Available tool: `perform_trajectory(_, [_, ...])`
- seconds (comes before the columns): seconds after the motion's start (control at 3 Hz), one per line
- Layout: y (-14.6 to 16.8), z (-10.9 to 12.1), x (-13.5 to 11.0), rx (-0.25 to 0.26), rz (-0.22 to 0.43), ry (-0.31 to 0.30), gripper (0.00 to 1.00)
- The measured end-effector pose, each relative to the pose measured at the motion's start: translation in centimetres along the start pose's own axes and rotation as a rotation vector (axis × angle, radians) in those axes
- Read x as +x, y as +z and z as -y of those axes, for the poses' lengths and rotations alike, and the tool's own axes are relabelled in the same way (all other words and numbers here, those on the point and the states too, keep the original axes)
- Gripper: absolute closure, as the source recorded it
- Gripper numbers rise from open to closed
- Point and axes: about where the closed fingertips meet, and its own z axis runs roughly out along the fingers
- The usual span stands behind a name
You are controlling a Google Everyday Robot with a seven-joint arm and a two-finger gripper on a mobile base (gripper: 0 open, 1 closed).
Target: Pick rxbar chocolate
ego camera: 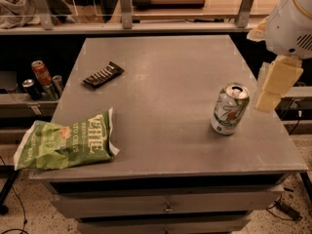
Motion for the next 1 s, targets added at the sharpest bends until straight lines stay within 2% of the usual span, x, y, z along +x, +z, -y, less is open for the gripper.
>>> perform_trajectory(0.33, [0.9, 2.7, -2.6, 0.014, 0.028, -0.075, 0.00])
perform_trajectory(1.0, [3.0, 6.0, -9.4, 0.055, 0.030, -0.304, 0.00])
